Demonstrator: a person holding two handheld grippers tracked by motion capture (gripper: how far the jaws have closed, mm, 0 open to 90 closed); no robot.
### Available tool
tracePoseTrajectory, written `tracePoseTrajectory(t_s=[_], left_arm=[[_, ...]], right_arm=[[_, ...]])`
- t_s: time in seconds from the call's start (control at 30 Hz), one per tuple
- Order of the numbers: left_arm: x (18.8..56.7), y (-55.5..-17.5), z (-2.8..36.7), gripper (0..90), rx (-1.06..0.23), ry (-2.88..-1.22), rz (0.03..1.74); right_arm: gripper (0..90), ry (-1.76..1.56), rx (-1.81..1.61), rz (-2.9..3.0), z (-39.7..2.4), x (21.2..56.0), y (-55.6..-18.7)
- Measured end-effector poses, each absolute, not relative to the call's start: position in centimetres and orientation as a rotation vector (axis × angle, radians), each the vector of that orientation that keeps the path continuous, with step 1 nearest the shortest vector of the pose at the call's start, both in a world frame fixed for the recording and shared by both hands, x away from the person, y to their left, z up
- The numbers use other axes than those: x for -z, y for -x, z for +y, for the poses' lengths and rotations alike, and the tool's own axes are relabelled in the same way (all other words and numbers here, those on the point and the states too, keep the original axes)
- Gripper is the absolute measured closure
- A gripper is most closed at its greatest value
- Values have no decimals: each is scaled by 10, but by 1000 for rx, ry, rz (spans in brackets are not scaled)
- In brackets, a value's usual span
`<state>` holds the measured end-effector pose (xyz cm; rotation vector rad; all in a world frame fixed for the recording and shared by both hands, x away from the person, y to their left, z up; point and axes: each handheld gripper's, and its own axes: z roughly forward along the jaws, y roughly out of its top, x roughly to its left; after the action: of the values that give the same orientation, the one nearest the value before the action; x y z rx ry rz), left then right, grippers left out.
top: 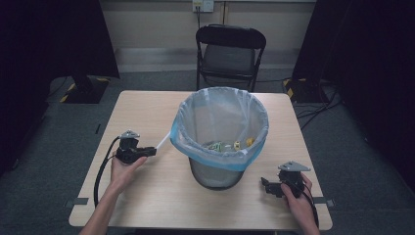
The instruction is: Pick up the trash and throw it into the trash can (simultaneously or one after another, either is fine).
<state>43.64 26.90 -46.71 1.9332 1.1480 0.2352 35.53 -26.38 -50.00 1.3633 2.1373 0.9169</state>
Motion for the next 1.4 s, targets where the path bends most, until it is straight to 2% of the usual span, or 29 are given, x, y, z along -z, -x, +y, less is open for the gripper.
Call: tracePoseTrajectory(t_s=[0.43,1.4], left_arm=[[447,-431,280,796,-271,-1806,1100],[388,-413,289,797,-348,-1665,984]], right_arm=[[104,-1363,-917,2137,-264,500,-355],[104,-1362,-917,2138,-264,500,-355]])
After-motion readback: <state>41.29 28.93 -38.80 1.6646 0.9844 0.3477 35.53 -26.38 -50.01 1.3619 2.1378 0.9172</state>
